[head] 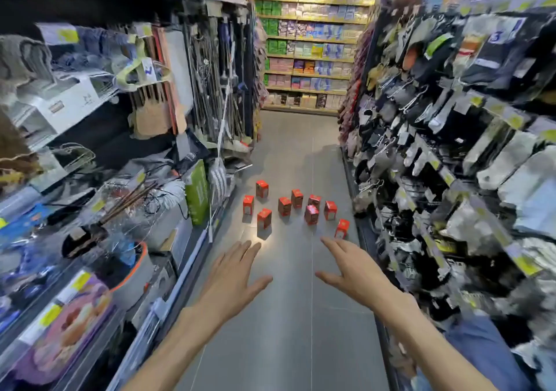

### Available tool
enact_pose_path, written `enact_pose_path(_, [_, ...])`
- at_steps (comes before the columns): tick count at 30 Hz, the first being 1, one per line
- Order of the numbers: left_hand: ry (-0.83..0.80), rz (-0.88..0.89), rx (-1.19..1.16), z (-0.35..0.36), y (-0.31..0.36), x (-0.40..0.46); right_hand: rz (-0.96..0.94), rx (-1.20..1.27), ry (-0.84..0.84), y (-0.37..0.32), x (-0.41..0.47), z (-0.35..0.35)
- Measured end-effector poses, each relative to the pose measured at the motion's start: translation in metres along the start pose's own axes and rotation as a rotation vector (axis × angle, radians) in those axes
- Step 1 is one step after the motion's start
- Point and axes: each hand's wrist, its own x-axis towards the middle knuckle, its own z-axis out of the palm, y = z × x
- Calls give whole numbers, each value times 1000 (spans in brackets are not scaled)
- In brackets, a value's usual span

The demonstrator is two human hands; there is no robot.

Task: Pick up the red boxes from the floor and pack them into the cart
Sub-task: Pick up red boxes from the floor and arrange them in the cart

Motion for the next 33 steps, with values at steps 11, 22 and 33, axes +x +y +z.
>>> enact_pose_path(11, [-53, 7, -61, 49, -91, 326, 19, 90, -44, 137, 322, 27])
enact_pose_path(22, [-38, -29, -164, 117, -224, 596, -132, 128, -149, 229, 639, 67])
enact_pose_path(33, [-132, -124, -256, 214, -334, 854, -8, 252, -186, 346, 911, 146])
